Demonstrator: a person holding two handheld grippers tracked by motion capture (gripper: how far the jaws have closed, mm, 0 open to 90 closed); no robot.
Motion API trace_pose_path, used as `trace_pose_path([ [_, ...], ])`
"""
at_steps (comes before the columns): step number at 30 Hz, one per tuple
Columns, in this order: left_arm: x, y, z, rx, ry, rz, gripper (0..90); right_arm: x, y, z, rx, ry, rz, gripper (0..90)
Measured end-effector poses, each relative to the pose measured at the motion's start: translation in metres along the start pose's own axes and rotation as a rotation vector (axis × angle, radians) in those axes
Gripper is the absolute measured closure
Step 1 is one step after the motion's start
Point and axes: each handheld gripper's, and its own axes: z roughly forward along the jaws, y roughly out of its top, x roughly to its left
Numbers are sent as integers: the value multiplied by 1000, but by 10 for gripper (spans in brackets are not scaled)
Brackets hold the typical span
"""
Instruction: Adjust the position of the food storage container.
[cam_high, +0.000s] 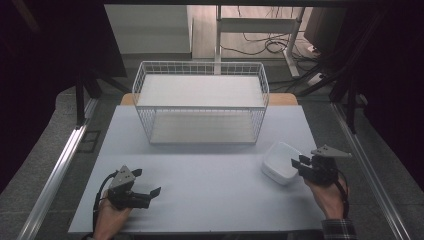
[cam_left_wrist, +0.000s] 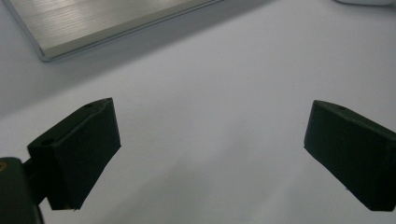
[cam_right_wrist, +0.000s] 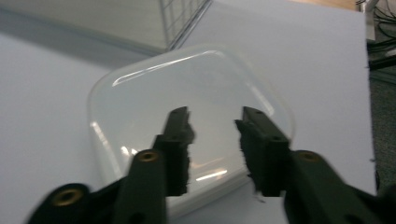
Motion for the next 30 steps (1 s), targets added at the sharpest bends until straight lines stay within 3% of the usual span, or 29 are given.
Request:
trace_pose_path([
  [5, 0, 0, 0, 0, -3, -3, 31, -25, 6, 8, -10, -17, 37, 882],
  [6, 0, 0, 1, 3, -1, 1, 31, -35, 7, 12, 1, -29, 57, 890],
  [11, 0, 0, 1, 7, -1, 3, 31, -54, 5, 20, 16, -64, 87, 891],
  [15, -1, 0, 2, 12, 2, 3, 32, -66, 2, 34, 38, -28, 96, 891],
  [19, -1, 0, 2, 12, 3, 5, 32, -69, 2, 39, 40, 4, 86, 891],
  [24, -1, 0, 2, 14, 2, 6, 33, -69, -1, 37, 36, 80, 91, 891],
  [30, -2, 0, 2, 18, 1, 10, 33, -58, -6, 30, 54, 130, 79, 892],
])
